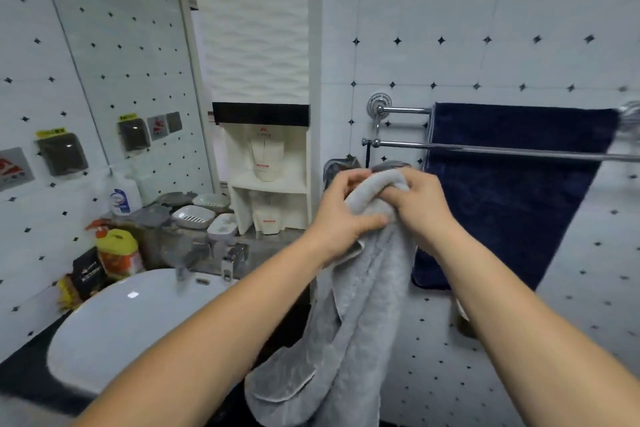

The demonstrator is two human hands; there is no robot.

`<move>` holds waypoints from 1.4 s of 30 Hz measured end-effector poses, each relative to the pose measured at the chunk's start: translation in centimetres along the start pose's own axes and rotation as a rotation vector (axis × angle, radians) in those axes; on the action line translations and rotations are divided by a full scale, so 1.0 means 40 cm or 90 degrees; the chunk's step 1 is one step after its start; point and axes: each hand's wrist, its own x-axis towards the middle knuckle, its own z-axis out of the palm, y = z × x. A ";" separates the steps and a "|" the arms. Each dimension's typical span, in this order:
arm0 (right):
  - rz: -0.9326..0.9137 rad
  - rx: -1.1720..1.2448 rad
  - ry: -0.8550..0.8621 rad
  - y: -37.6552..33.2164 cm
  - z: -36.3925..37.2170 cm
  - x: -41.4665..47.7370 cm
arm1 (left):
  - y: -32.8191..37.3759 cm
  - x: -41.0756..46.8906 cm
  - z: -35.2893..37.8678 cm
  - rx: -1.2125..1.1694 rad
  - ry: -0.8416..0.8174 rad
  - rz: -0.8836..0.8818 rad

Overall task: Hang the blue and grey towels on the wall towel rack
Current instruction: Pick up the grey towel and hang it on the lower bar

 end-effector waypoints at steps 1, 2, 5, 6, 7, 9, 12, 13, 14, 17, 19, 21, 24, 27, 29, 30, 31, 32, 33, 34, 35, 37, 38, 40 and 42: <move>0.002 0.010 0.031 0.002 -0.030 -0.003 | -0.020 -0.001 0.021 -0.007 0.009 -0.020; 0.003 0.029 0.062 0.002 -0.064 0.000 | -0.042 0.000 0.038 -0.012 0.004 -0.062; 0.020 0.106 0.130 -0.015 -0.176 0.013 | -0.116 -0.007 0.083 -0.017 -0.084 -0.203; 0.027 0.142 0.144 -0.019 -0.210 0.019 | -0.142 -0.012 0.102 0.008 -0.121 -0.236; 0.029 0.173 0.152 -0.022 -0.241 0.022 | -0.163 -0.018 0.125 0.022 -0.145 -0.263; 0.013 0.167 0.145 -0.015 -0.294 0.024 | -0.177 -0.012 0.168 -0.022 -0.129 -0.304; -0.006 0.003 0.087 0.027 -0.377 0.016 | -0.144 0.058 0.213 -0.101 0.003 -0.294; -0.001 -0.035 0.045 0.045 -0.401 0.012 | -0.123 0.089 0.223 -0.081 0.027 -0.265; 0.009 -0.058 -0.011 0.063 -0.418 0.009 | -0.100 0.116 0.239 -0.061 0.029 -0.227; 0.074 -0.094 -0.163 0.109 -0.431 0.022 | -0.034 0.179 0.326 0.006 -0.057 -0.106; 0.084 -0.154 -0.220 0.124 -0.425 0.043 | -0.001 0.208 0.391 0.021 -0.075 -0.060; 0.094 -0.177 -0.217 0.124 -0.441 0.071 | 0.022 0.236 0.430 -0.016 -0.037 -0.029; 0.075 -0.062 -0.191 0.126 -0.506 0.123 | 0.004 0.242 0.445 -0.093 -0.017 -0.052; 0.024 0.068 -0.146 0.129 -0.571 0.173 | -0.100 0.186 0.467 -0.117 -0.131 -0.181; 0.025 0.148 -0.119 0.140 -0.605 0.209 | -0.183 0.141 0.479 -0.033 -0.219 -0.281; 0.039 0.178 -0.106 0.145 -0.621 0.224 | -0.220 0.127 0.480 0.013 -0.233 -0.313; 0.050 0.195 -0.090 0.152 -0.637 0.238 | -0.252 0.121 0.475 0.039 -0.228 -0.339; 0.060 0.209 -0.073 0.161 -0.651 0.252 | -0.281 0.124 0.462 0.054 -0.212 -0.364; 0.068 0.220 -0.059 0.174 -0.666 0.264 | -0.303 0.128 0.447 0.063 -0.196 -0.384; 0.075 0.227 -0.047 0.186 -0.678 0.273 | -0.320 0.134 0.431 0.072 -0.183 -0.399; 0.083 0.223 -0.035 0.198 -0.690 0.281 | -0.330 0.141 0.414 0.081 -0.166 -0.406; 0.108 0.151 0.002 0.232 -0.715 0.292 | -0.338 0.168 0.380 0.070 -0.103 -0.402; 0.122 0.078 0.021 0.251 -0.729 0.295 | -0.331 0.188 0.366 0.047 -0.064 -0.386; 0.119 -0.068 0.015 0.289 -0.750 0.291 | -0.296 0.238 0.355 0.024 -0.027 -0.318; 0.089 -0.126 -0.061 0.320 -0.750 0.275 | -0.245 0.296 0.373 0.056 -0.066 -0.225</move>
